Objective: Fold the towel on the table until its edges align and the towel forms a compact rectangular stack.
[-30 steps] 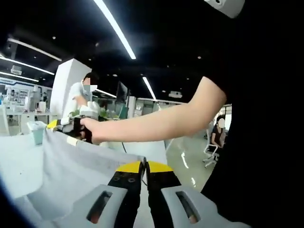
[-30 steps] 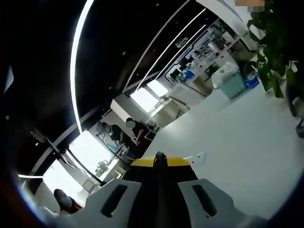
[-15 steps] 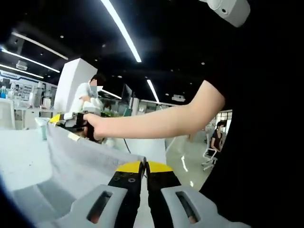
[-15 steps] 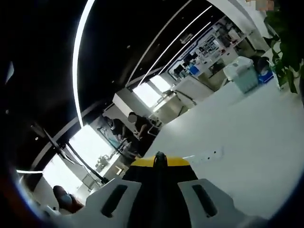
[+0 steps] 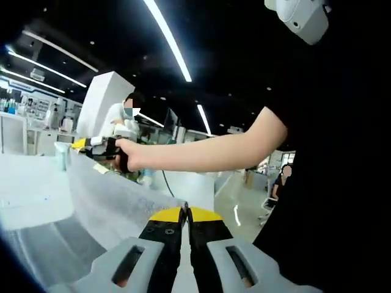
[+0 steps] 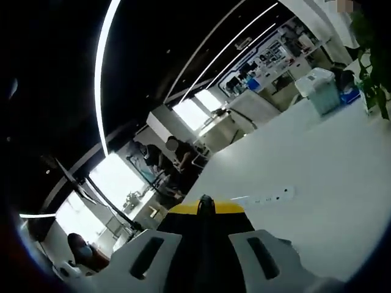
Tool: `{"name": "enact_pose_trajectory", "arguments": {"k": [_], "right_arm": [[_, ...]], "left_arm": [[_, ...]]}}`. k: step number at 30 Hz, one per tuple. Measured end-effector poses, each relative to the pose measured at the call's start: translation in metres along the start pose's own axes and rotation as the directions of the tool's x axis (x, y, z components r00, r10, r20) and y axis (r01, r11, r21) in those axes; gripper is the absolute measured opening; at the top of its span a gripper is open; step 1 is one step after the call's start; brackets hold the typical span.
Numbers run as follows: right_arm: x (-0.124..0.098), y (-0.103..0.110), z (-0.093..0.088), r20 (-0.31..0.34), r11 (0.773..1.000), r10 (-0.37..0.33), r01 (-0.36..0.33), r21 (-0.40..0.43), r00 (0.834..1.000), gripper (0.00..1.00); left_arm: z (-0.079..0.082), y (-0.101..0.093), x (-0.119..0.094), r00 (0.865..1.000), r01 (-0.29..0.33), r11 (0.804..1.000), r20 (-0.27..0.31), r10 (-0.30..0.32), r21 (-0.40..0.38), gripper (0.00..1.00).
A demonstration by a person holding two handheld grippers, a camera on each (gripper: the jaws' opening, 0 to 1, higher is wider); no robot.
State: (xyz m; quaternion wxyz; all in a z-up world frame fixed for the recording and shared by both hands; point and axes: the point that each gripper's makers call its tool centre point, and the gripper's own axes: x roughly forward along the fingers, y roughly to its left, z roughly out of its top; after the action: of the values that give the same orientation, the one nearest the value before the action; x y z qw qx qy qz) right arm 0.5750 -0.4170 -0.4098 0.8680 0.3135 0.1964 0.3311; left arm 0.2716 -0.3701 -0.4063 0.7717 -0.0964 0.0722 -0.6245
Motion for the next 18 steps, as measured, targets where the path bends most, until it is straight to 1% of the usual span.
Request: {"name": "enact_pose_trajectory", "arguments": {"k": [3, 6, 9, 14, 16, 18], "right_arm": [[0.003, 0.003, -0.005, -0.023, 0.999, -0.003, 0.002, -0.034, 1.0, 0.02], [0.005, 0.004, -0.01, -0.027, 1.0, -0.004, 0.004, -0.029, 1.0, 0.02], [0.006, 0.011, -0.013, -0.015, 1.0, -0.012, 0.011, -0.019, 1.0, 0.02], [0.01, 0.026, -0.018, 0.015, 1.0, 0.001, 0.0, -0.022, 1.0, 0.02], [0.013, 0.03, -0.023, 0.021, 1.0, 0.022, -0.021, -0.016, 1.0, 0.02], [0.016, 0.031, -0.031, 0.021, 1.0, 0.021, -0.021, 0.0, 1.0, 0.02]], "left_arm": [[-0.002, 0.002, -0.011, 1.0, -0.016, 1.0, 0.0, 0.016, -0.018, 0.03], [-0.007, 0.005, -0.021, 0.999, -0.034, 0.999, -0.004, 0.034, -0.029, 0.03], [-0.009, 0.007, -0.034, 0.999, -0.043, 0.999, -0.018, 0.043, -0.028, 0.03], [-0.007, 0.008, -0.053, 0.999, -0.037, 0.999, -0.012, 0.037, -0.02, 0.03], [-0.008, 0.007, -0.063, 0.999, -0.036, 0.999, -0.012, 0.036, -0.02, 0.03], [-0.01, 0.007, -0.07, 0.999, -0.033, 0.999, -0.013, 0.033, -0.016, 0.03]]}}
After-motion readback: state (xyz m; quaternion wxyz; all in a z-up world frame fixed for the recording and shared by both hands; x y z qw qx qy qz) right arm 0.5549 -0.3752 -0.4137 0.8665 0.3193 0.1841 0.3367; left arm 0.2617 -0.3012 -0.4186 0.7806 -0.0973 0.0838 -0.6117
